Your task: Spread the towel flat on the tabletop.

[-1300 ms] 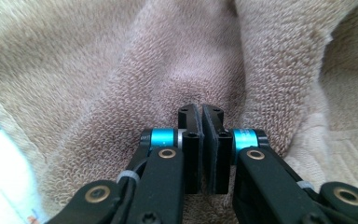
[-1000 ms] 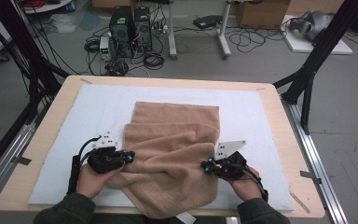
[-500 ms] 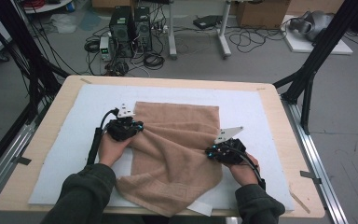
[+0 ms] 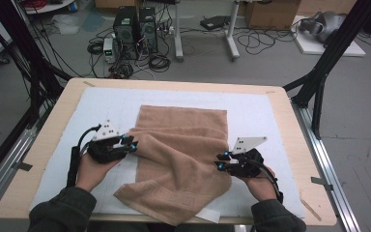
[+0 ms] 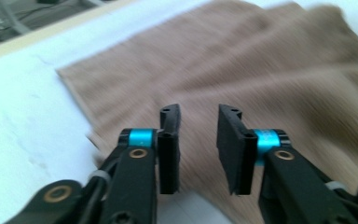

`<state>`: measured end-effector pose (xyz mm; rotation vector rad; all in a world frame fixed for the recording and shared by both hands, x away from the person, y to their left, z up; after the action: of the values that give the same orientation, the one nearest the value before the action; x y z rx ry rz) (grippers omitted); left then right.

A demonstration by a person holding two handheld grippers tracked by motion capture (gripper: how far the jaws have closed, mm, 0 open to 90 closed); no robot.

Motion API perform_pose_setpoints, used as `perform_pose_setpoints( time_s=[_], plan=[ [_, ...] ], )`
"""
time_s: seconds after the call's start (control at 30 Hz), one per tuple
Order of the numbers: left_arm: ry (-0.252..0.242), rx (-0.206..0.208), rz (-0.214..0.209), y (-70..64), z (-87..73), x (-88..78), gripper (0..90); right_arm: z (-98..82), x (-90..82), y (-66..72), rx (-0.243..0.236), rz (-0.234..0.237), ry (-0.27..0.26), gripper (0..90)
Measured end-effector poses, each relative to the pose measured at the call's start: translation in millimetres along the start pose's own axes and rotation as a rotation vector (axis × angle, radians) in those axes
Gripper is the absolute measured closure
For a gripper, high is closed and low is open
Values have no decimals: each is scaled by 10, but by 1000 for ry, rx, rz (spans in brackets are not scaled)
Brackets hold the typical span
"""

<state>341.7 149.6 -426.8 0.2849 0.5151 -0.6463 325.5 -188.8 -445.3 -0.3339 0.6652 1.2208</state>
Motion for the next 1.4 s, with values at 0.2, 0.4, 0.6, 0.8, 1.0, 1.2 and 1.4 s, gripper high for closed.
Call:
perform_pose_setpoints(
  time_s=[0.2,0.4,0.6,0.8,1.0,1.2,1.4],
  plan=[
    [71,25,-75,-243,-368,121,772,-151,186,55,20,40,35,665],
    [151,57,-121,-339,-507,301,628,-200,418,100,21,89,75,634],
    [153,96,-80,-399,-487,319,860,-191,520,113,23,106,84,794],
    [130,66,-73,-402,-499,223,872,-179,504,138,21,127,85,846],
    [97,80,-50,-438,-560,-71,872,-133,424,339,-11,143,61,848],
    [71,82,-63,-535,-655,-425,872,-77,333,594,-41,159,38,850],
    [34,54,-111,-616,-656,-741,842,78,143,958,-99,238,-54,773]
  ],
)
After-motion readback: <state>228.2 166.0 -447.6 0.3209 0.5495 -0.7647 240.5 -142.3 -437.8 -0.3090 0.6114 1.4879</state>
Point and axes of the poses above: each handheld gripper's, and its own axes: x roughly forward along the jaws, z roughly out of its top, y roughly to its left, the point moved 7 cm from there along x, roughly forward along the jaws, and after that the axes turned 10 degrees about z, right-handed, at the moved point
